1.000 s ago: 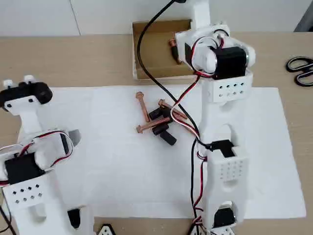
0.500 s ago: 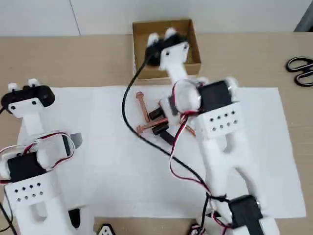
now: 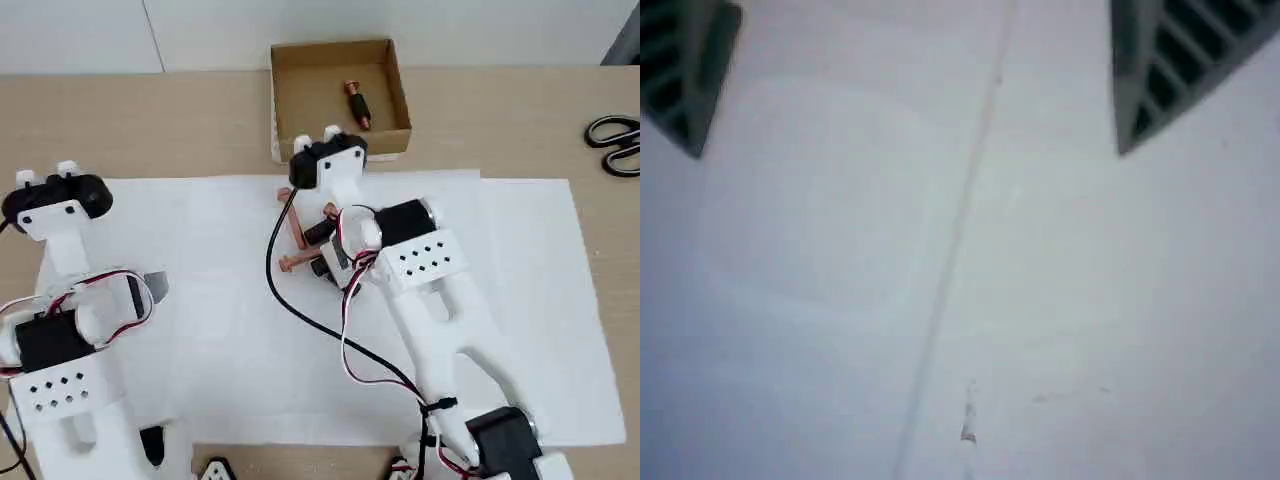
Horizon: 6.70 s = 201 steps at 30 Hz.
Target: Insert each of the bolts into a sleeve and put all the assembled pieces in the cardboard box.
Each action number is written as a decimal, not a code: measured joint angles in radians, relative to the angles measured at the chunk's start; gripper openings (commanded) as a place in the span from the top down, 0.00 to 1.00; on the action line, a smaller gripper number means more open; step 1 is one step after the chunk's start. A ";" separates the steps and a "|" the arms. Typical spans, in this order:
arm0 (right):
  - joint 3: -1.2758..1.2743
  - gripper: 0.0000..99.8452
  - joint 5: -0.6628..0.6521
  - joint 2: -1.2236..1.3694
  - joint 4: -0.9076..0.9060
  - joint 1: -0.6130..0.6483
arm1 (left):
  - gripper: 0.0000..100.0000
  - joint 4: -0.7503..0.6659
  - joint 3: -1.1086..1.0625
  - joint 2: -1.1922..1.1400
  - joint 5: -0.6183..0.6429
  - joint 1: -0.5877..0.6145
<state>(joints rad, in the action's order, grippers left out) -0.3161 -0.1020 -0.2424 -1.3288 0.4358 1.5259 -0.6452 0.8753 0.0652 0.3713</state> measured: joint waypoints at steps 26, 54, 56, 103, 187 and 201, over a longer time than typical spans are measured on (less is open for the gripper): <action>-0.046 0.55 -0.006 0.003 0.035 0.009 | 0.75 0.000 0.000 0.000 0.000 0.000; -0.057 0.55 -0.006 0.304 0.147 0.163 | 0.75 0.000 0.000 0.000 -0.002 0.000; -0.057 0.55 -0.006 0.304 0.160 0.163 | 0.75 0.000 0.000 0.000 -0.002 0.000; -0.015 0.99 -0.009 0.422 0.230 0.058 | 0.75 0.000 0.000 0.000 -0.002 0.000; 0.411 0.98 -0.103 0.060 -0.339 -0.489 | 0.75 -0.118 0.609 -1.066 1.197 -0.750; 0.404 0.98 -0.103 0.060 -0.328 -0.489 | 0.75 -0.118 0.588 -1.100 1.198 -0.750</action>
<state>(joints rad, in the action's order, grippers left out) 0.0875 -0.2048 -0.1826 -1.6571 -0.0537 1.4078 -0.0575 -0.2248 1.2635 -0.3790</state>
